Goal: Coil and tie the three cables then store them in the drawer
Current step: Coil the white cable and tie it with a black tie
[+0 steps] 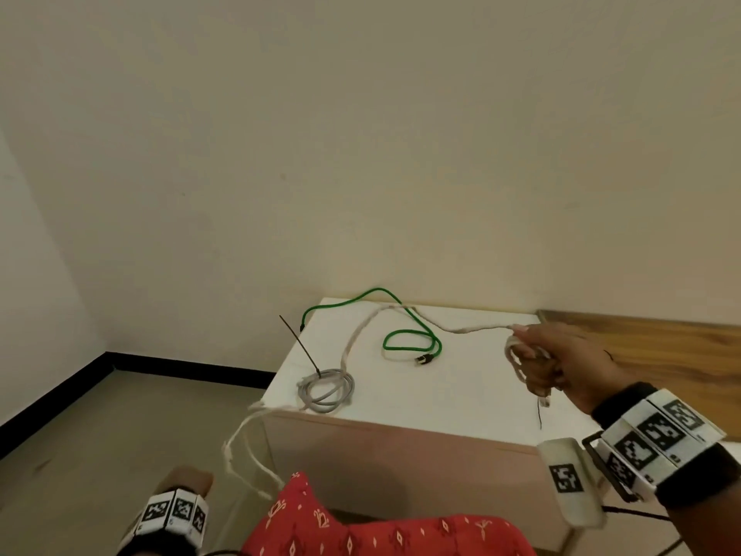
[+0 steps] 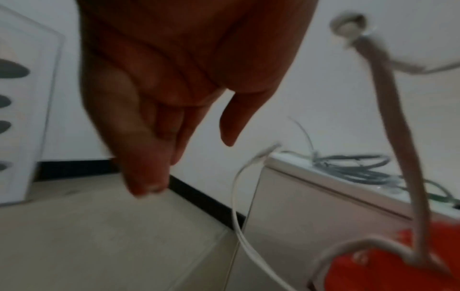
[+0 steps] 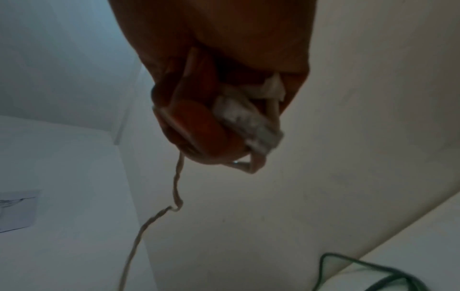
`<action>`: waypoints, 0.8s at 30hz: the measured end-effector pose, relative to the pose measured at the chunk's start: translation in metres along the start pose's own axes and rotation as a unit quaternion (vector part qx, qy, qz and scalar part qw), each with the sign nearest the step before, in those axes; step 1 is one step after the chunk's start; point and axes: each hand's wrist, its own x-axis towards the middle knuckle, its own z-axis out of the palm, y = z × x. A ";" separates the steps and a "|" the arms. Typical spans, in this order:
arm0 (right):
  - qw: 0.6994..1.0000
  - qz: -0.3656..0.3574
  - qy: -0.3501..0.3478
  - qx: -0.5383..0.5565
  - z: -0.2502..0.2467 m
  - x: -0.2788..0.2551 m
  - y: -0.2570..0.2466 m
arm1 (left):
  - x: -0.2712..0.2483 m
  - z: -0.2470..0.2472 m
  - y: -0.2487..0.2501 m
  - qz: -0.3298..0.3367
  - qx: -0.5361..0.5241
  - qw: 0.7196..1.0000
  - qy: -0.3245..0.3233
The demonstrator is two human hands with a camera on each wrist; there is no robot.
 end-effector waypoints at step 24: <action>0.885 0.020 -0.042 0.463 0.027 0.001 -0.008 | -0.143 0.038 0.165 0.535 -0.169 0.827 -0.032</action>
